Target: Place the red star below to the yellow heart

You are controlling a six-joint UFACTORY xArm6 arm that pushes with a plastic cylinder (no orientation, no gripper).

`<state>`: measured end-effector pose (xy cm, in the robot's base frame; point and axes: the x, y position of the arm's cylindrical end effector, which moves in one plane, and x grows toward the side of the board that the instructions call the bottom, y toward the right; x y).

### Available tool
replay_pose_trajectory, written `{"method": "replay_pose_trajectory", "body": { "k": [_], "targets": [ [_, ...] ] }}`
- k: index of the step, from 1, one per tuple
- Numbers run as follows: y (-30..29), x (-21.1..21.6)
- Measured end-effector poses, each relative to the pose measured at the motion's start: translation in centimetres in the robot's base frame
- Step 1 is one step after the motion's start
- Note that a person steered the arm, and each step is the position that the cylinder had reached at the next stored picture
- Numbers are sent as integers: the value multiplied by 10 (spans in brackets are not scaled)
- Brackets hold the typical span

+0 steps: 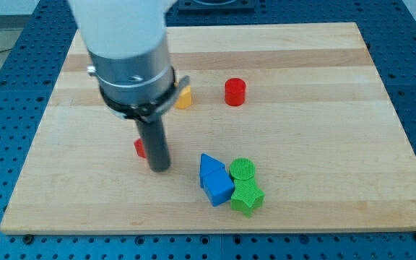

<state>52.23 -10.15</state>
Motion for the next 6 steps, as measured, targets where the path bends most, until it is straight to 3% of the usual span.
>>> {"method": "replay_pose_trajectory", "body": {
  "k": [2,4,6],
  "targets": [
    [-34,-45],
    [48,-52],
    [-23,-57]
  ]
}}
